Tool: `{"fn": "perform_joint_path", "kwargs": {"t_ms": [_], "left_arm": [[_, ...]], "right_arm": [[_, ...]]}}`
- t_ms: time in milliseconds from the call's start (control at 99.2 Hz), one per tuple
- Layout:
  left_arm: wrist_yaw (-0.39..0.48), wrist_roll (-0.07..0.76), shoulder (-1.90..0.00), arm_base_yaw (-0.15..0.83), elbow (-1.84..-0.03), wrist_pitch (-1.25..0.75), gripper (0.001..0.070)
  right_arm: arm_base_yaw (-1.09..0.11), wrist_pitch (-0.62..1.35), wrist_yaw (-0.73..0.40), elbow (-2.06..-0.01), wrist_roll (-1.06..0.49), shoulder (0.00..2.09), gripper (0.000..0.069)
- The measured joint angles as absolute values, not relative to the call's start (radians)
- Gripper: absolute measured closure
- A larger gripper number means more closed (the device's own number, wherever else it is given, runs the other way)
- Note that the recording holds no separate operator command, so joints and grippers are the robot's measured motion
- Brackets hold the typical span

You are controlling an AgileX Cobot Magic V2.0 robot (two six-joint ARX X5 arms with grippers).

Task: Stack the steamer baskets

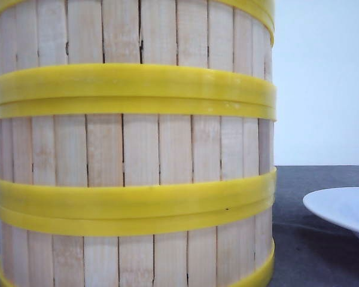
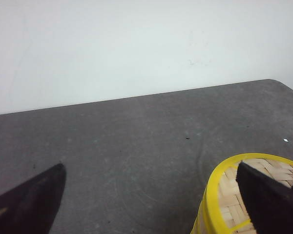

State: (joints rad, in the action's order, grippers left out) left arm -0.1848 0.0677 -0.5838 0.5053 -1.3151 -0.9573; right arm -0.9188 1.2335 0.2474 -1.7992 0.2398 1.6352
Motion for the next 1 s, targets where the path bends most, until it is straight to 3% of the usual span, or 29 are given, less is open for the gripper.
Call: {"fn": "perform_joint_path", "kwargs": {"t_ms": [383,434,534,585,766,837,908,958,998], "left_arm": [[-0.185,0.068,-0.584,0.505,-1.315,-0.960,0.0017],[-0.185,0.068,-0.584,0.505,-1.315,-0.960,0.0017],[-0.185,0.068,-0.584,0.505,-1.315,-0.961,0.0017],[-0.185,0.068,-0.584,0.505,-1.315,-0.961,0.0017],[-0.184,0.068,-0.584,0.505,-1.315,-0.961,0.0017],[-0.185,0.068,-0.584,0.505,-1.315,-0.961,0.0017],[-0.186,0.067,-0.584,0.505,-1.315,-0.961,0.0033],[-0.188,0.067,-0.584,0.505,-1.309,-0.955,0.0120],[-0.205,0.067,-0.583,0.505,-1.299,-0.950,0.0254]], "right_arm": [[-0.944,1.233,0.182,-1.800,0.236,1.636,0.0629],[-0.947,1.233,0.177,-1.800,0.236,1.636,0.0570],[-0.953,1.230,0.181,-1.800,0.236,1.639,0.0364],[-0.955,1.226,0.181,-1.800,0.236,1.640,0.0294],[-0.946,1.222,0.181,-1.897,0.211,1.650,0.0233],[-0.942,1.219,0.165,-1.985,0.172,1.651,0.0265],[-0.945,1.199,0.079,-2.070,0.101,1.634,0.0467],[-0.958,1.169,-0.025,-2.083,0.048,1.597,0.0577],[-0.973,1.157,-0.118,-2.080,0.017,1.557,0.0622]]}}
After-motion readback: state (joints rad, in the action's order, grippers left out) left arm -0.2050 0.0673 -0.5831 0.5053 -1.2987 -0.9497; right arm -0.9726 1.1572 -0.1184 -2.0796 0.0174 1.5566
